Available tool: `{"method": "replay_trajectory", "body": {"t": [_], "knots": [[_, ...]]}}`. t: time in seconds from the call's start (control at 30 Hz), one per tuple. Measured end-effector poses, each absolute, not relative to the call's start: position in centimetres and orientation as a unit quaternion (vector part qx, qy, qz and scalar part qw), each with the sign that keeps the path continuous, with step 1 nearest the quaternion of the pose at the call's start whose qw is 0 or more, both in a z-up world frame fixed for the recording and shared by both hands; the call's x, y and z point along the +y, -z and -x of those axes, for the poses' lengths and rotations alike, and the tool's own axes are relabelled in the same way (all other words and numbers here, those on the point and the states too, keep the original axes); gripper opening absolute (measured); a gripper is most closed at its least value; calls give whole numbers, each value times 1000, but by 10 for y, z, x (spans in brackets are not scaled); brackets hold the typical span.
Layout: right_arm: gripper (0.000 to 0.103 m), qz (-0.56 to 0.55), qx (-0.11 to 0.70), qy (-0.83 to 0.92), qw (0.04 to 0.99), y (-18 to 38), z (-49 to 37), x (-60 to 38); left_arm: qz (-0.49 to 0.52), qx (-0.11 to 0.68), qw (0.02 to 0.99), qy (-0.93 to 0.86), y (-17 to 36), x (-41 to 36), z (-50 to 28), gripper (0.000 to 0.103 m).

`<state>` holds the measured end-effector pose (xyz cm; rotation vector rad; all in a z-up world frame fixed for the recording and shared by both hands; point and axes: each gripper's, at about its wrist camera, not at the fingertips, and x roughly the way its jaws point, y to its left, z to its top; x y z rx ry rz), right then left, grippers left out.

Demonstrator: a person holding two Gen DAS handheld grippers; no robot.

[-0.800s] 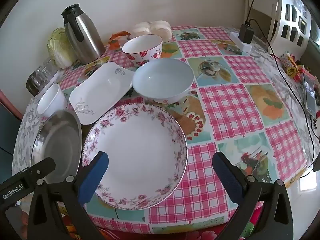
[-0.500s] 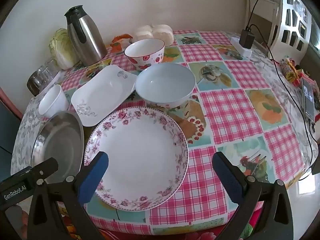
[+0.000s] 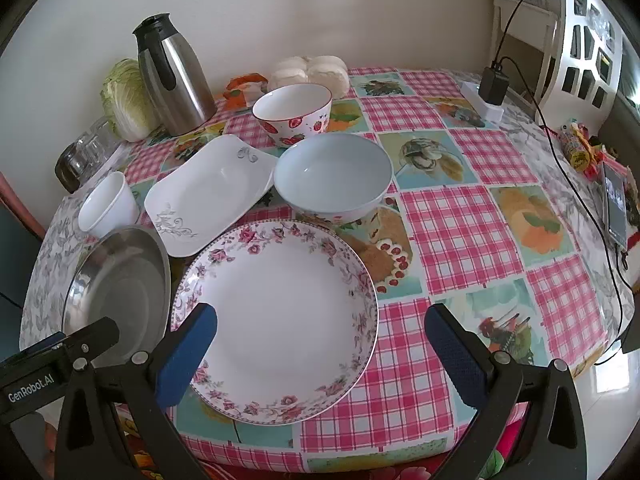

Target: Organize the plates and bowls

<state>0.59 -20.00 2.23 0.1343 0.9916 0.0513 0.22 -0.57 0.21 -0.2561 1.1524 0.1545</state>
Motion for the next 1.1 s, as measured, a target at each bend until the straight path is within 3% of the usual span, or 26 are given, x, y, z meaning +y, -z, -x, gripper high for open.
{"method": "replay_trajectory", "body": {"t": [1.1], "knots": [[103,-69,478,-18,875,-22,-8,-202,153,552,815,-86,6,12,-1,103]]}}
